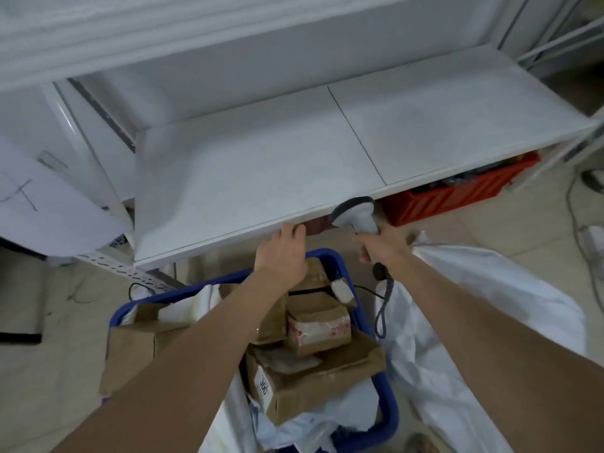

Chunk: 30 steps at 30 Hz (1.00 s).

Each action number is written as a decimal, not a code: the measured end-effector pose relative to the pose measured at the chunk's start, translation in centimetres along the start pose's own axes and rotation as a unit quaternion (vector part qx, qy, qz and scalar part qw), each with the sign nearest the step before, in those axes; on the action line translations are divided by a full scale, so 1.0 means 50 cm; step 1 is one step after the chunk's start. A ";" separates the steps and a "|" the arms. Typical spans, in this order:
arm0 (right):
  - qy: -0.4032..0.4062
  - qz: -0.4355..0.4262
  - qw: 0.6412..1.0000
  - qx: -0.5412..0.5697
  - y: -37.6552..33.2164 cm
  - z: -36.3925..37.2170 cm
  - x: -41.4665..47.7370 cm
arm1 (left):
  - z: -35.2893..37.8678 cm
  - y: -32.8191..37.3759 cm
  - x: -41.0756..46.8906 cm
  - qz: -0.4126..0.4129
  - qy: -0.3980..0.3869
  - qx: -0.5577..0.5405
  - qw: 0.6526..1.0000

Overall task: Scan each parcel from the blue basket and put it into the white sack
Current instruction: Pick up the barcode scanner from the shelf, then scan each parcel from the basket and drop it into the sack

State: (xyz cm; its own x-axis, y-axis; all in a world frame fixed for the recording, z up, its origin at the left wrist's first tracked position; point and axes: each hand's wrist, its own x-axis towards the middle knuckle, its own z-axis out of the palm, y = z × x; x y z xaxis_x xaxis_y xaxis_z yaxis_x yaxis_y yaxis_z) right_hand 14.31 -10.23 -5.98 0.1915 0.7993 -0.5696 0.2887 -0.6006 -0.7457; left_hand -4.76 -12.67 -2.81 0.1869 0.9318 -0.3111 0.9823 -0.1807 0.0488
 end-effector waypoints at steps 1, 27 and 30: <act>0.000 -0.005 1.000 0.003 0.016 0.005 -0.005 | 0.012 0.002 -0.008 0.003 0.003 0.003 1.000; -0.073 -0.151 0.986 -0.019 0.200 0.025 -0.344 | 0.136 -0.002 -0.385 -0.062 0.170 0.037 0.983; -0.083 -0.140 0.987 -0.011 0.210 0.042 -0.335 | 0.153 -0.008 -0.377 -0.066 0.158 0.049 0.984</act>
State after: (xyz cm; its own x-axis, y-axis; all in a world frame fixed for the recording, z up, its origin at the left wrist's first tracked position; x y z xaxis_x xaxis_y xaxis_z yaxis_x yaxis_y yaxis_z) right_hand 12.15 -29.98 -5.01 -0.0541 0.9185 -0.3916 0.3291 -0.3538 -0.8755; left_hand -8.74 -32.58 -4.25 0.0674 0.9977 0.0026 0.9954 -0.0671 -0.0686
